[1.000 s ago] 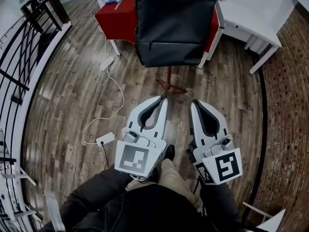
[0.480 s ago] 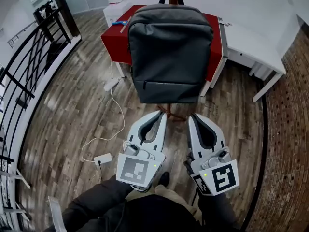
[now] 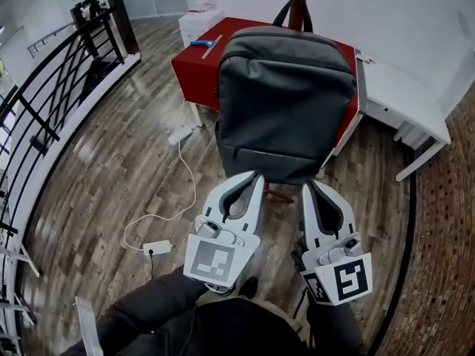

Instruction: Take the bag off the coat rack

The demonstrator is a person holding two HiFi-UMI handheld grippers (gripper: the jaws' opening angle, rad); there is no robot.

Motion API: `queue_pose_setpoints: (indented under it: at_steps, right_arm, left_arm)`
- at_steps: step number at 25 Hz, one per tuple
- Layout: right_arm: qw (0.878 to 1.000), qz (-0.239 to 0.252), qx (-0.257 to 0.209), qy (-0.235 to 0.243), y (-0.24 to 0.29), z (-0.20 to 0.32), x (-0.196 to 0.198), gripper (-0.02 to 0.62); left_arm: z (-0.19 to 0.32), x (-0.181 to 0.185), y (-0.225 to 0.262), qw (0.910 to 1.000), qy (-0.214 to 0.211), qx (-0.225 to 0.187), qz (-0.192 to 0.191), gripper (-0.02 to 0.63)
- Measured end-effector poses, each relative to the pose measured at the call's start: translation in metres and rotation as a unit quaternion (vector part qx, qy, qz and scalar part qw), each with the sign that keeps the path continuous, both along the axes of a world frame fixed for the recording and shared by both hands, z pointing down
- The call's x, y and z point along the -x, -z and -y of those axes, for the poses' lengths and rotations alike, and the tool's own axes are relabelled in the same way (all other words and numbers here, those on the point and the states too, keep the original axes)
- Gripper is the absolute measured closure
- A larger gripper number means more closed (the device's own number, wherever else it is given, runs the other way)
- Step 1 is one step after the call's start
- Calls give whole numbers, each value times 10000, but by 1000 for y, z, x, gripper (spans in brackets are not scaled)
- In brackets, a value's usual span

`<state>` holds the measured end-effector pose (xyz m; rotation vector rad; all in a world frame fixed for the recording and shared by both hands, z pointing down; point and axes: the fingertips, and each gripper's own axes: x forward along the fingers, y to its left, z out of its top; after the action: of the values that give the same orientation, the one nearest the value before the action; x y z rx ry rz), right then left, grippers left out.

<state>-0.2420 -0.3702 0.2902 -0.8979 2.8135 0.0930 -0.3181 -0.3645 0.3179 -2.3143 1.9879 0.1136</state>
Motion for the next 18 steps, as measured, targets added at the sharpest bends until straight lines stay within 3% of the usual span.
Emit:
queue_pose_setpoints:
  at_steps: [13,18]
  right_arm:
    - [9995,-111,306,-60,-26,44,32,588]
    - [9996,-175,157,-176,-18,56,23,588]
  left_arm:
    - [39,39,-20,9996,82,205,-170,597]
    - [46,55,-9,9995,217,114,-174,597]
